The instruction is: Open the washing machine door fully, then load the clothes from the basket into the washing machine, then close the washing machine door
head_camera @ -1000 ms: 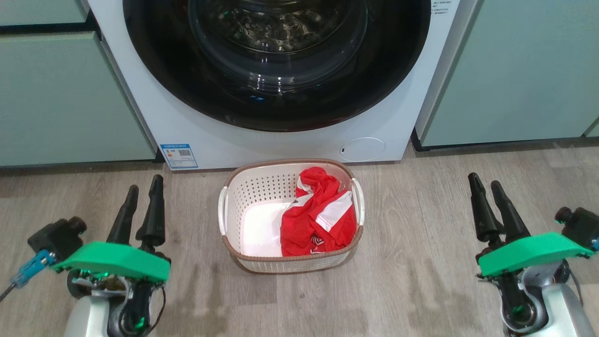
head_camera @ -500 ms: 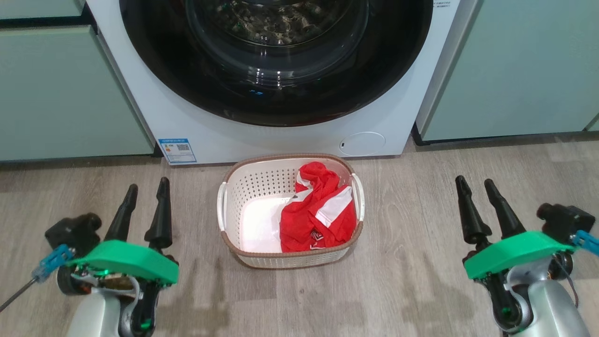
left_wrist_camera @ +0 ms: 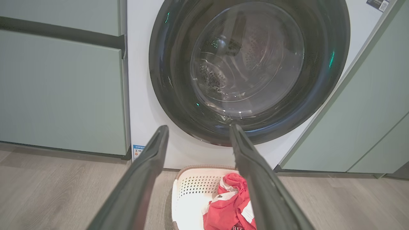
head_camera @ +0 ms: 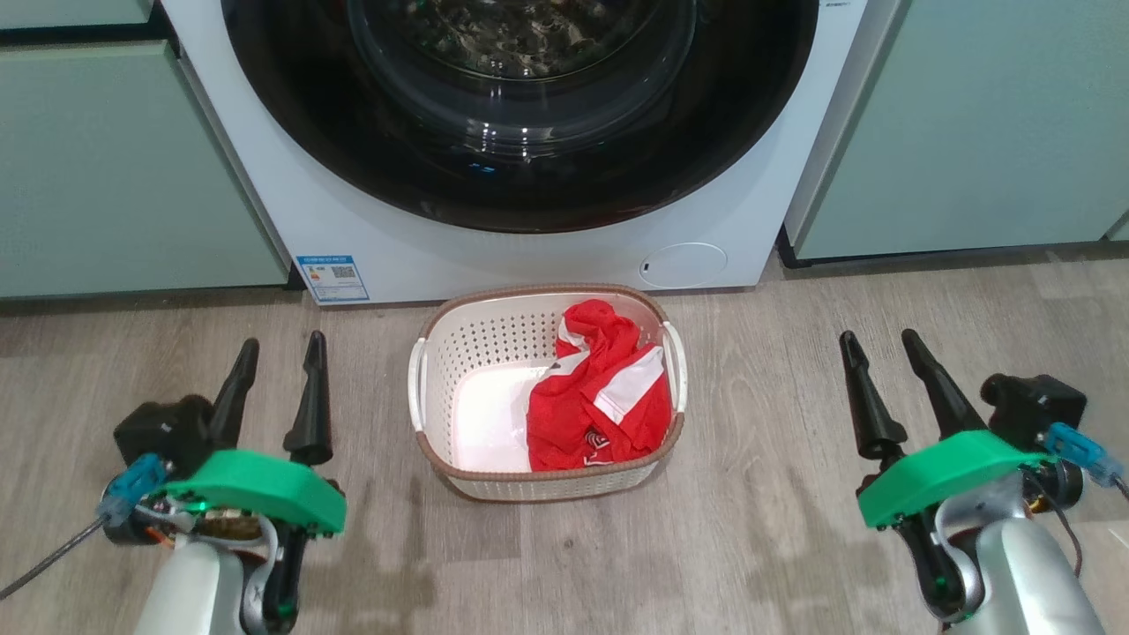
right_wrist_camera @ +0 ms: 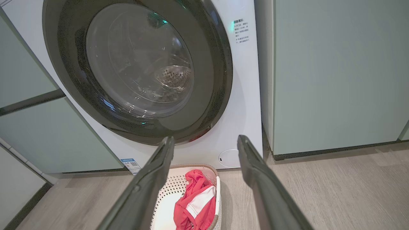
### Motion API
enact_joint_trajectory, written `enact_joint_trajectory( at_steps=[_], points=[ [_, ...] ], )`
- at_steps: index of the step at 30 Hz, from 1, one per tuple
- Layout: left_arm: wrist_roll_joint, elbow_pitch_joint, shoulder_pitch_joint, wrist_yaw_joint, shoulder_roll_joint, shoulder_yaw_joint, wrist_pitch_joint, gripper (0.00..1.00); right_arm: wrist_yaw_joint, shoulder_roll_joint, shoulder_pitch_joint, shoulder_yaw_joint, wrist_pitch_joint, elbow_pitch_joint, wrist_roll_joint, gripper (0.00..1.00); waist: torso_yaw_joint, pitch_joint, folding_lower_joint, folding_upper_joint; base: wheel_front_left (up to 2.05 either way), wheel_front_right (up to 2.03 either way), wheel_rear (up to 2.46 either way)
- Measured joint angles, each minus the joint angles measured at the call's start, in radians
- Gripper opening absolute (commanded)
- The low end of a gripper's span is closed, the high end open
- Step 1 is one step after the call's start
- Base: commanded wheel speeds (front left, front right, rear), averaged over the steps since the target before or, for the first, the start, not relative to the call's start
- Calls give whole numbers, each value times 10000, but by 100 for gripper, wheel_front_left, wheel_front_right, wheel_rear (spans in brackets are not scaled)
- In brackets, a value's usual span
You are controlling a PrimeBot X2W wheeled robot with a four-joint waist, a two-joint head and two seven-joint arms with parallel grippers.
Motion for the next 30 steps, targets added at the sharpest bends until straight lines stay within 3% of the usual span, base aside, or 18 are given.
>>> enact_joint_trajectory(
  at_steps=[30],
  points=[
    [2096,591,-354,134,2,-15,-700,100,0,67,-175,96,-107,-395,-2217,100,54,81,0,0,0,0,0]
  ],
)
